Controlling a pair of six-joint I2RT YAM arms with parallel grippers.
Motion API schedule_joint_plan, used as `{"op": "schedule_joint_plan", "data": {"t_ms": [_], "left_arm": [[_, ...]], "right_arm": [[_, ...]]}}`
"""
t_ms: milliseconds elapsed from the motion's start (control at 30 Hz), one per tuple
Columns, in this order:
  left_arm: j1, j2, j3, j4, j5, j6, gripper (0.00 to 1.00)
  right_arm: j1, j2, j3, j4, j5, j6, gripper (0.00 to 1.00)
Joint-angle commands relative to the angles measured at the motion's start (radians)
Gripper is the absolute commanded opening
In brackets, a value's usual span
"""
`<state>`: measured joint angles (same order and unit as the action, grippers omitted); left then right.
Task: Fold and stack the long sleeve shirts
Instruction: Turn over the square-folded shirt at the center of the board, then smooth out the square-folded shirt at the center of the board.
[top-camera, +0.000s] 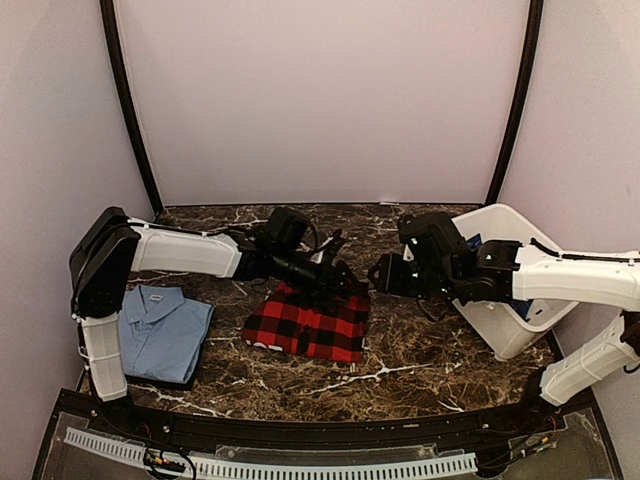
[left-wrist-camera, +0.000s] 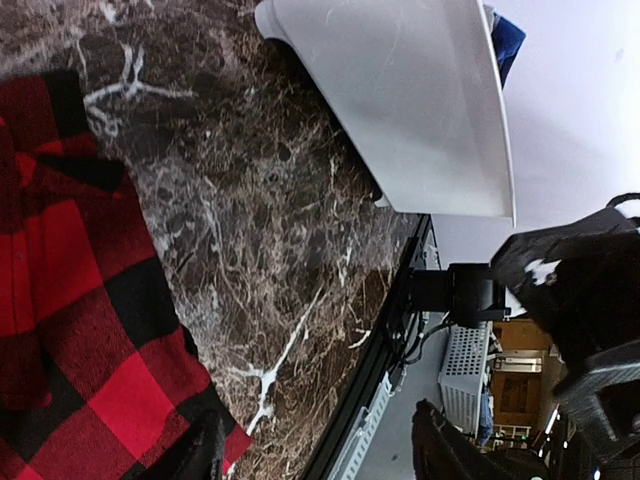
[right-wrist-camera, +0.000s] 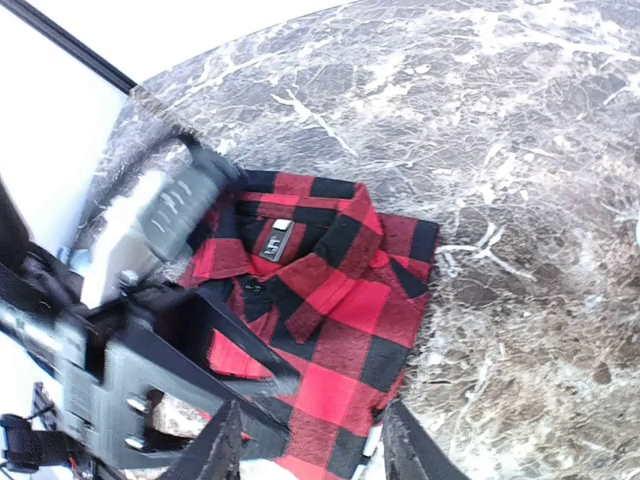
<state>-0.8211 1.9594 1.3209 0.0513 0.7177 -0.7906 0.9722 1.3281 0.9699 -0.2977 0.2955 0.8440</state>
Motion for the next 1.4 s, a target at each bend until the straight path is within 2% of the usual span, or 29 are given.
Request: {"op": "schedule_joint_plan", "data": {"t_ms": [0, 133, 267, 400, 533, 800, 1167, 1300, 1367], "left_arm": [[0.04, -0.117, 0.033, 0.006, -0.084, 0.007, 0.64], [0.098, -0.214, -0.052, -0.034, -0.162, 0.023, 0.65], [0.203, -0.31, -0.161, -0.111, -0.206, 0.072, 0.64], [0.331, -0.392, -0.278, -0.151, -0.185, 0.126, 0.64], [0.392, -0.414, -0.369, -0.179, -0.161, 0.18, 0.65], [0.402, -0.364, -0.506, -0.146, -0.112, 0.209, 0.69], [0.365, -0.289, -0.537, -0.087, -0.096, 0.192, 0.72], [0.323, -0.253, -0.519, -0.069, -0.103, 0.163, 0.69], [0.298, -0.236, -0.512, -0.057, -0.102, 0.135, 0.64]], "right_arm": [[-0.005, 0.033, 0.023, -0.051, 0.007, -0.031, 0.5], [-0.005, 0.097, 0.046, -0.04, -0.039, -0.05, 0.56], [-0.007, 0.152, 0.041, -0.018, -0.072, -0.05, 0.56], [-0.025, 0.212, 0.027, 0.011, -0.124, -0.05, 0.55], [-0.053, 0.279, 0.014, 0.064, -0.196, -0.058, 0.52], [-0.083, 0.382, 0.001, 0.105, -0.229, -0.066, 0.52], [-0.09, 0.478, 0.013, 0.142, -0.262, -0.063, 0.51], [-0.09, 0.503, 0.018, 0.151, -0.271, -0.059, 0.47], [-0.09, 0.514, 0.024, 0.157, -0.285, -0.062, 0.44]]}}
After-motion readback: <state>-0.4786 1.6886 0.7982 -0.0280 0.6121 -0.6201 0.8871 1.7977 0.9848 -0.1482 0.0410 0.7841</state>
